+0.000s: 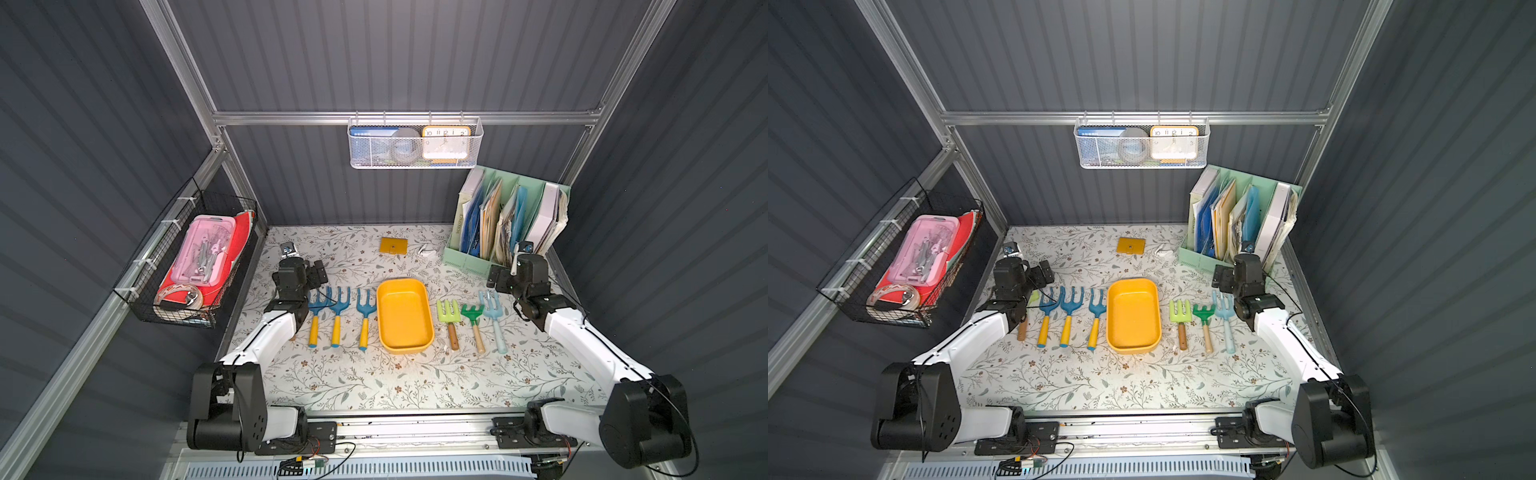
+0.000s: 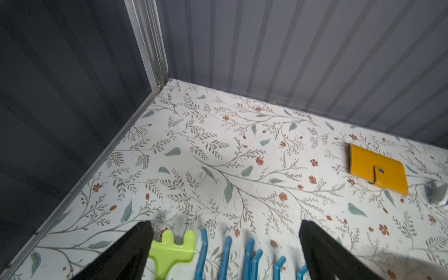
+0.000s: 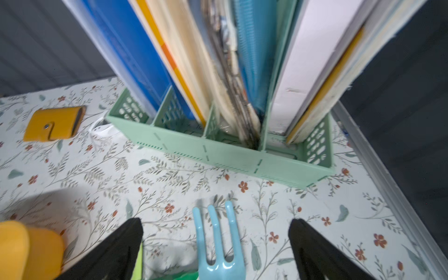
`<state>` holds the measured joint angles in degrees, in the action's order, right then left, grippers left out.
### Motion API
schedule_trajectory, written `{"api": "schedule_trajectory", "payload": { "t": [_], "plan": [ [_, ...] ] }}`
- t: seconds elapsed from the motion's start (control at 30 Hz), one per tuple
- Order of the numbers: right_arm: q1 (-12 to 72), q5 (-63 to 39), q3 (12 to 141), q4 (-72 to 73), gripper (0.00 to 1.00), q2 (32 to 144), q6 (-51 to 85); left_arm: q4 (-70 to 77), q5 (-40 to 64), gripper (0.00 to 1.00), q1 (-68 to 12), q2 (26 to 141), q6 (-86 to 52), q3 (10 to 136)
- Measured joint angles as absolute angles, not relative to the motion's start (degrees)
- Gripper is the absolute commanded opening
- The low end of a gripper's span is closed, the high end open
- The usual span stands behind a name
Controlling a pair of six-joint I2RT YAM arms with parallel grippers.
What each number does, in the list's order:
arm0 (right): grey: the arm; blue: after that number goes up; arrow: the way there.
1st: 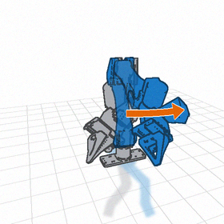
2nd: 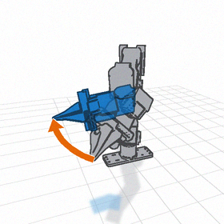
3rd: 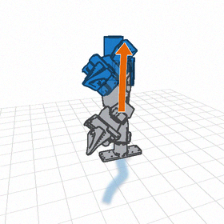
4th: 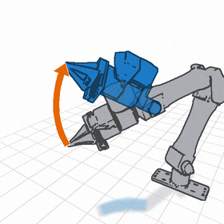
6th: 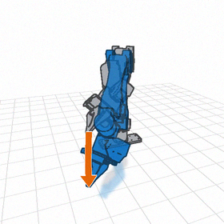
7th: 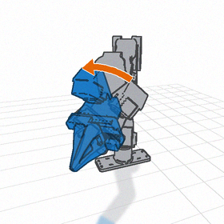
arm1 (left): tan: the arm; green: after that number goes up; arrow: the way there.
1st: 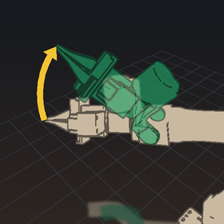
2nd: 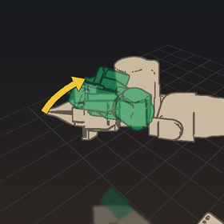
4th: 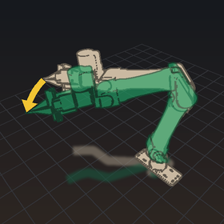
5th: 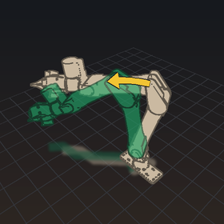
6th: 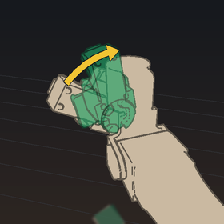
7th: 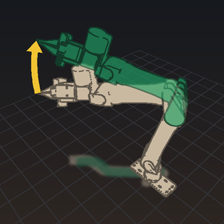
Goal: Take the hand rake out of the storage box
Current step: Reset both arms
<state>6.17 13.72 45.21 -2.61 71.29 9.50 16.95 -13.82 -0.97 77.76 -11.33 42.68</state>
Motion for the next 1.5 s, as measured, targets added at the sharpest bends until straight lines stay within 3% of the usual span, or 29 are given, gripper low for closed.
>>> {"api": "schedule_trajectory", "payload": {
  "t": [0.2, 0.63, 1.23, 1.5],
  "plan": [
    [6.02, 17.89, 40.45, 4.49, 0.99, 75.68, 8.95, 30.59, -16.60, 1.00, -0.97, 76.34, -10.20, 29.32],
    [5.10, 20.56, 29.93, 25.96, 0.99, 82.02, 3.38, 53.25, -19.53, 1.00, 0.56, 84.47, -7.31, 23.83],
    [2.66, 14.57, 21.39, 52.71, 0.99, 89.62, 1.83, 61.23, -10.90, 1.00, 6.39, 84.09, -6.61, 23.81],
    [2.66, 14.26, 21.17, 55.00, 0.99, 89.71, 1.83, 70.02, -1.52, 1.00, 9.65, 94.43, -7.64, 23.40]
  ]
}}
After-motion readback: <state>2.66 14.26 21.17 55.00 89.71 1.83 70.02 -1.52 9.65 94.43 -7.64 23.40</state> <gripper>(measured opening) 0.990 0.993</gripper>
